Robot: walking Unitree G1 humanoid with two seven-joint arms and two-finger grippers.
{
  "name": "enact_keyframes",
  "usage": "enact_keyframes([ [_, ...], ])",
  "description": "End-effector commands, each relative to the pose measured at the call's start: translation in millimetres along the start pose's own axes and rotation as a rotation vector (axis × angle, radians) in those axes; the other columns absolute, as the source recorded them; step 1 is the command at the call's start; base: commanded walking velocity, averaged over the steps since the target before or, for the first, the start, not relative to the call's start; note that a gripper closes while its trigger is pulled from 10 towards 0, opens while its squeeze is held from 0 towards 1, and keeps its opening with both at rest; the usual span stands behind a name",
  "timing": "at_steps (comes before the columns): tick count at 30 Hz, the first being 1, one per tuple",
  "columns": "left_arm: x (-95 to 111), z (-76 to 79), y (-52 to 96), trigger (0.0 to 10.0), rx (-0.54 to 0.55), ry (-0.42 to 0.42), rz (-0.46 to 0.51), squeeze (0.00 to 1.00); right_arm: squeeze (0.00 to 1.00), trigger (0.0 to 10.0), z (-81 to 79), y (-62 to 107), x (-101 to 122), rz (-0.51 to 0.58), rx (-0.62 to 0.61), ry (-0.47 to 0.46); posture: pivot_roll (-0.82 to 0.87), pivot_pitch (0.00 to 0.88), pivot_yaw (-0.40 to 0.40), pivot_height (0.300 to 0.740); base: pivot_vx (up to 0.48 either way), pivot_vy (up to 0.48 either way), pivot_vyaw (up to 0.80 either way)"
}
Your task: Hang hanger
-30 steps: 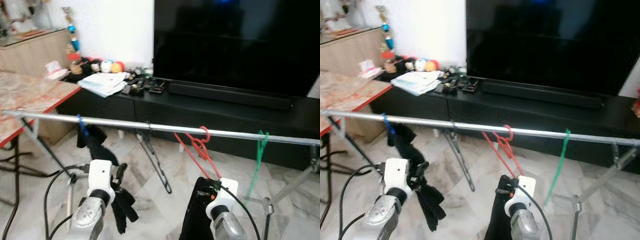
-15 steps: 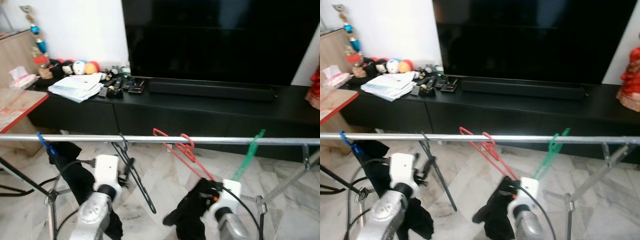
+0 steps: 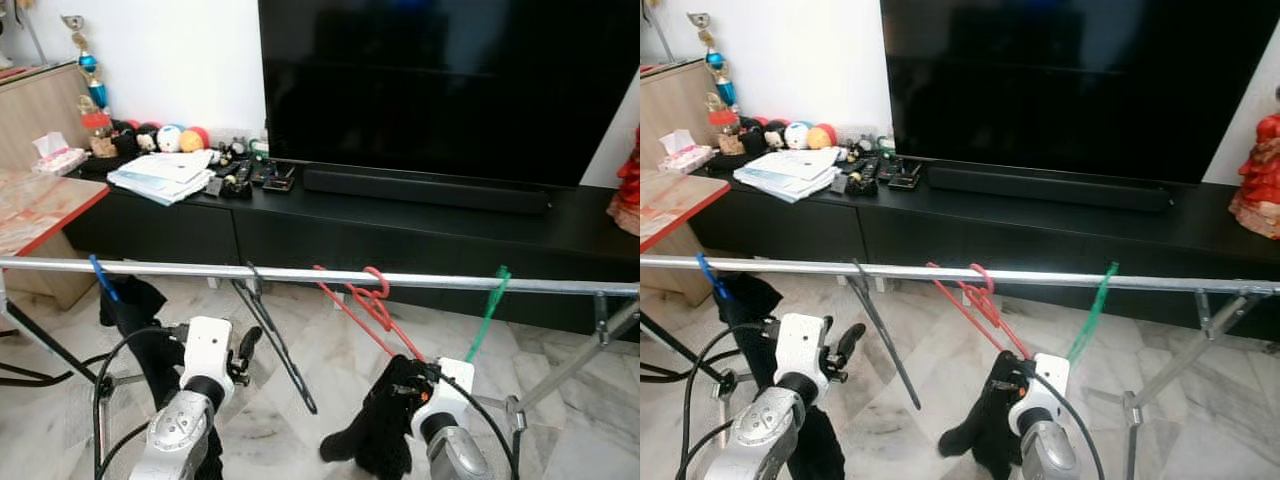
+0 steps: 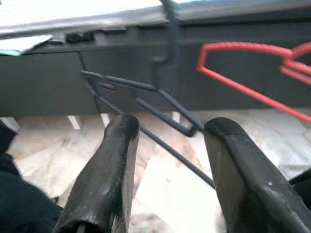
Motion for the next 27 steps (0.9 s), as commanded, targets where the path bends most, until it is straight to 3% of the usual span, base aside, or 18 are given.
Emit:
enact_keyframes([
  [1, 0, 5.4, -5.5, 10.0, -0.02, -0.013, -0.016, 0.0, 0.0, 10.0, -0.1, -2.2, 5, 0.017, 0.006, 0.009, 0.08, 0.0, 0.022, 0.74, 0.0, -0.356, 0.0],
  [11, 9, 7.4, -17.3, 10.0, -0.022, -0.005, -0.032, 0.0, 0.0, 10.0, 0.0, -2.1, 5, 0.012, 0.01, 0.012, 0.08, 0.0, 0.02, 0.74, 0.0, -0.071, 0.0],
  [19, 5, 2.5, -35.6, 10.0, 0.037, -0.088, -0.164, 0.0, 0.0, 10.0, -2.0, -2.4, 4, 0.009, 0.028, 0.019, 0.08, 0.0, 0.019, 0.74, 0.0, 0.0, 0.0],
  [23, 5, 6.3, -45.6, 10.0, 0.042, -0.028, -0.193, 0.0, 0.0, 10.0, -2.9, -2.7, 4, 0.008, 0.031, 0.03, 0.07, 0.0, 0.017, 0.74, 0.0, 0.0, 0.0],
  [24, 4, 8.2, -51.9, 10.0, 0.052, 0.061, -0.218, 0.0, 0.0, 10.0, -2.7, -2.8, 5, 0.008, 0.034, 0.036, 0.07, 0.0, 0.016, 0.74, 0.0, 0.0, 0.0],
  [27, 3, 11.5, -57.9, 10.0, 0.032, 0.108, -0.241, 0.0, 0.0, 10.0, -2.0, -3.0, 5, 0.008, 0.034, 0.04, 0.07, 0.0, 0.014, 0.74, 0.0, 0.0, 0.0],
])
Point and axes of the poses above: a point about 5 cm out from each wrist's last joint towards the gripper, its own y axis pointing back from the gripper into the wrist, its own x axis along the axis of the wrist's last joint, z = x × y, the point moved 4 cm from there along -y, pointing out of the wrist towards the gripper, and after that the axes turned 12 degrees about y, right-handed, at the moved point
